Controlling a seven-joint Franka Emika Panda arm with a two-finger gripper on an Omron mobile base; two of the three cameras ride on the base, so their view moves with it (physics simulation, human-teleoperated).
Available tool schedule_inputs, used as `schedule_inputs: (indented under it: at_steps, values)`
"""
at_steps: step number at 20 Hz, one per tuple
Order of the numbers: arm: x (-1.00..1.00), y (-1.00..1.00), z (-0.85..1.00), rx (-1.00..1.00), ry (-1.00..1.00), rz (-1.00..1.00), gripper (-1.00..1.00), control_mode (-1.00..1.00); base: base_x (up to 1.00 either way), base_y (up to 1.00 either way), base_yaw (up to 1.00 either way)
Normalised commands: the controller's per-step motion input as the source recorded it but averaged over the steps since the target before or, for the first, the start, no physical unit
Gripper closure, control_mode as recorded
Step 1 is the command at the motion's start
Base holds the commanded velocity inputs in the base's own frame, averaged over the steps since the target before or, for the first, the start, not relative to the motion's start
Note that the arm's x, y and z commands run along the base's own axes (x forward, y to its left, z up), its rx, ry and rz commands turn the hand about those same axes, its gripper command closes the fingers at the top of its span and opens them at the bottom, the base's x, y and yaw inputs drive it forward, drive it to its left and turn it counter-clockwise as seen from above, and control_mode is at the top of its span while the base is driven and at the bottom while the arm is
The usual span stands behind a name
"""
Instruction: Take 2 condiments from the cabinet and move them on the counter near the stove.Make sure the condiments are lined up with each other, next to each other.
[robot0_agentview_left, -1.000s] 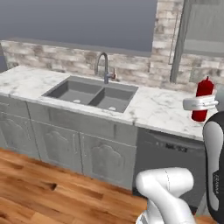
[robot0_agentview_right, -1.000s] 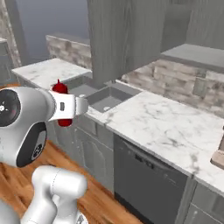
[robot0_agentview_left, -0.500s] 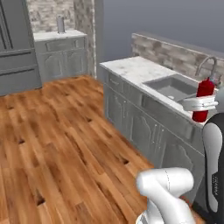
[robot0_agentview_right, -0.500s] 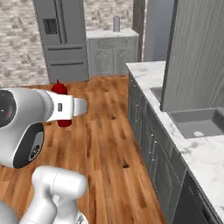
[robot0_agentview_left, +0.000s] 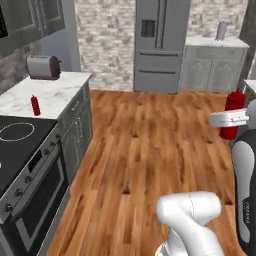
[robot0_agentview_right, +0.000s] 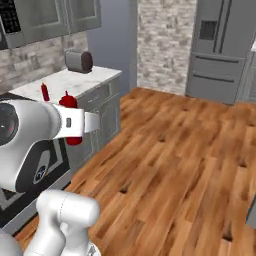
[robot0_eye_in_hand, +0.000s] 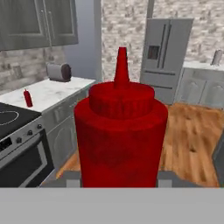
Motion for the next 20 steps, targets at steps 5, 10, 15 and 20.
schedule_inputs:
  at_steps: [5,10,15,20]
  values:
    - [0.00,0.00,0.00,0.00,0.00,0.00,1.00,1.00,0.62,0.01,0.77]
    - [0.00,0.00,0.00,0.00,0.00,0.00,1.00,1.00,0.98,-0.19,0.64]
    - [0.00,0.00,0.00,0.00,0.00,0.00,1.00,1.00,0.77,-0.47,0.74]
    - [0.00,0.00,0.00,0.00,0.00,0.00,1.00,1.00,0.18,-0.46,0.86]
